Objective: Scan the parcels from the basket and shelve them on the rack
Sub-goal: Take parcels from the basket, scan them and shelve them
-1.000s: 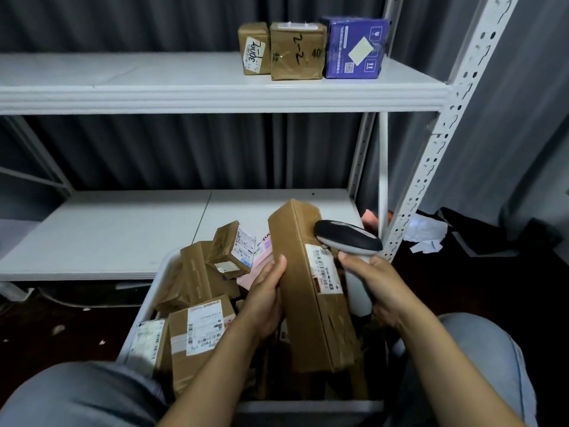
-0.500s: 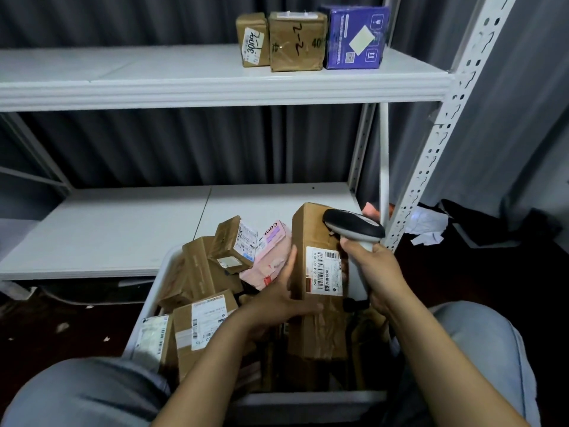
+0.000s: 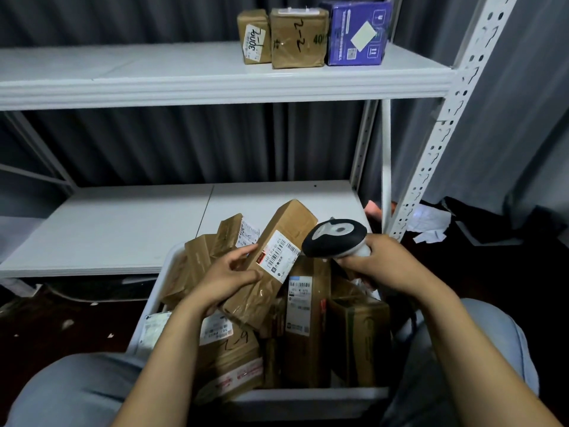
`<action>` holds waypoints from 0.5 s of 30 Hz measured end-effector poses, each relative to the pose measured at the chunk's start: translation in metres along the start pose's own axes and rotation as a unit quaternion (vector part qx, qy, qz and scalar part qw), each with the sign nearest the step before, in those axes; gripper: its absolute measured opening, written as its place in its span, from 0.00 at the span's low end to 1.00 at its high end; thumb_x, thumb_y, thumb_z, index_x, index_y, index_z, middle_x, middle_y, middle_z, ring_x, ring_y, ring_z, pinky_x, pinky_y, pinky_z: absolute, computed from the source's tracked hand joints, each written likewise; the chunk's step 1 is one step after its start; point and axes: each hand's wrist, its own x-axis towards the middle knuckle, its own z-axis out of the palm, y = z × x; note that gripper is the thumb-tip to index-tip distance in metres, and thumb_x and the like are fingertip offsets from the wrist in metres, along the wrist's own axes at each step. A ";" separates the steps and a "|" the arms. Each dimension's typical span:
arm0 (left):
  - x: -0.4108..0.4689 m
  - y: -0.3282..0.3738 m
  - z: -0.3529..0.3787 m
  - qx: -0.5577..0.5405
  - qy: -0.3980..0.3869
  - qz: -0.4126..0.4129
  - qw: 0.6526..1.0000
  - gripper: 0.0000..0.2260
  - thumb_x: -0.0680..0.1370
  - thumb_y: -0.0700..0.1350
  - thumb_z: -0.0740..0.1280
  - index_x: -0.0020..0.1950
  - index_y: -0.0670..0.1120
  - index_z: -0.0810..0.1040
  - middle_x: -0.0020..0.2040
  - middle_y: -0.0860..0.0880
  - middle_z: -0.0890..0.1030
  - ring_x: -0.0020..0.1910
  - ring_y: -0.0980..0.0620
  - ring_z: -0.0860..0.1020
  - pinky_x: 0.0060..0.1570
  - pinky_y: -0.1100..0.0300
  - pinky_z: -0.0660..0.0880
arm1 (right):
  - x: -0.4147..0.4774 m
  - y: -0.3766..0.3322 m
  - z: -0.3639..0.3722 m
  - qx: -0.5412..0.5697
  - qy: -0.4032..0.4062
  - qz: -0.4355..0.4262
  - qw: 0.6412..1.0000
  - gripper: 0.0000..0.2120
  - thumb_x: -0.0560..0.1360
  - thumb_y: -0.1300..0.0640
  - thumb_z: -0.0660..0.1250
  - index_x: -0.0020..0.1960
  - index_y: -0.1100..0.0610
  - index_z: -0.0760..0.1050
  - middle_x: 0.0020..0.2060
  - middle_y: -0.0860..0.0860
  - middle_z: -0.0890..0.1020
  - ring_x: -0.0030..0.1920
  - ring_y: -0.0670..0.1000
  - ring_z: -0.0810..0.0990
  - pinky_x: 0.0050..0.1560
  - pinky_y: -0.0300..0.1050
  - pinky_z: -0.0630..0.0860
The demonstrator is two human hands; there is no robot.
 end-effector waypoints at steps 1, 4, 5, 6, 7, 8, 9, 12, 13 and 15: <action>0.001 -0.002 -0.003 0.005 0.001 -0.001 1.000 0.27 0.64 0.46 0.77 0.58 0.65 0.76 0.56 0.50 0.83 0.52 0.51 0.82 0.58 0.52 0.77 | -0.001 -0.001 0.000 -0.006 -0.002 -0.001 1.000 0.06 0.71 0.53 0.74 0.44 0.50 0.78 0.35 0.58 0.84 0.28 0.55 0.79 0.33 0.53 0.78; 0.003 -0.006 -0.007 0.003 -0.001 -0.005 1.000 0.26 0.69 0.41 0.76 0.61 0.64 0.76 0.56 0.49 0.83 0.52 0.51 0.83 0.55 0.56 0.78 | -0.002 -0.004 -0.003 -0.027 0.006 -0.011 1.000 0.06 0.71 0.53 0.74 0.44 0.49 0.78 0.35 0.56 0.84 0.28 0.53 0.79 0.33 0.50 0.79; 0.003 -0.007 -0.008 0.002 0.000 -0.006 1.000 0.26 0.71 0.39 0.75 0.62 0.62 0.76 0.56 0.49 0.83 0.51 0.51 0.83 0.53 0.58 0.78 | -0.003 -0.004 -0.005 -0.031 0.004 -0.013 0.999 0.06 0.71 0.53 0.75 0.43 0.49 0.78 0.35 0.55 0.84 0.27 0.52 0.79 0.32 0.49 0.78; 0.003 -0.007 -0.008 0.000 0.002 -0.005 1.000 0.26 0.71 0.38 0.74 0.63 0.61 0.75 0.56 0.48 0.83 0.51 0.51 0.82 0.51 0.60 0.77 | -0.004 -0.005 -0.007 -0.035 0.002 -0.016 0.999 0.06 0.71 0.53 0.75 0.43 0.49 0.78 0.34 0.55 0.84 0.27 0.51 0.78 0.32 0.48 0.77; 0.002 -0.006 -0.009 0.002 0.003 -0.005 1.000 0.26 0.72 0.38 0.74 0.64 0.60 0.75 0.55 0.48 0.83 0.51 0.51 0.82 0.50 0.61 0.77 | -0.004 -0.006 -0.009 -0.040 -0.001 -0.017 0.999 0.06 0.71 0.53 0.75 0.43 0.49 0.77 0.33 0.54 0.83 0.27 0.50 0.78 0.32 0.47 0.76; 0.002 -0.005 -0.009 0.001 0.004 -0.004 1.000 0.26 0.72 0.37 0.74 0.65 0.59 0.75 0.55 0.48 0.83 0.51 0.51 0.82 0.48 0.63 0.77 | -0.005 -0.007 -0.010 -0.042 -0.003 -0.018 0.999 0.06 0.71 0.53 0.74 0.42 0.49 0.77 0.32 0.54 0.83 0.28 0.49 0.78 0.31 0.46 0.76; 0.002 -0.005 -0.009 0.003 0.003 -0.004 1.000 0.26 0.72 0.37 0.73 0.65 0.58 0.75 0.55 0.48 0.82 0.50 0.52 0.82 0.46 0.65 0.77 | -0.006 -0.008 -0.011 -0.040 -0.005 -0.019 0.999 0.06 0.72 0.53 0.74 0.42 0.50 0.77 0.32 0.55 0.83 0.28 0.50 0.78 0.31 0.46 0.76; 0.001 -0.003 -0.008 0.001 0.000 -0.003 1.000 0.26 0.73 0.36 0.72 0.66 0.57 0.74 0.56 0.48 0.82 0.48 0.54 0.82 0.42 0.68 0.76 | -0.008 -0.010 -0.012 -0.043 0.002 -0.024 0.999 0.06 0.71 0.54 0.74 0.43 0.52 0.77 0.31 0.54 0.83 0.27 0.51 0.79 0.31 0.44 0.76; 0.000 -0.003 -0.008 0.001 -0.001 -0.003 1.000 0.26 0.73 0.36 0.72 0.66 0.57 0.74 0.56 0.48 0.82 0.48 0.54 0.82 0.42 0.68 0.76 | -0.008 -0.010 -0.012 -0.049 0.005 -0.026 0.998 0.06 0.71 0.53 0.74 0.43 0.52 0.77 0.31 0.53 0.83 0.27 0.50 0.79 0.31 0.43 0.76; 0.000 -0.002 -0.007 0.007 -0.002 -0.004 1.000 0.26 0.72 0.37 0.73 0.65 0.59 0.75 0.57 0.48 0.81 0.50 0.53 0.82 0.45 0.66 0.76 | -0.008 -0.010 -0.012 -0.050 0.006 -0.028 0.998 0.06 0.71 0.53 0.74 0.42 0.51 0.77 0.30 0.52 0.82 0.27 0.49 0.79 0.31 0.43 0.76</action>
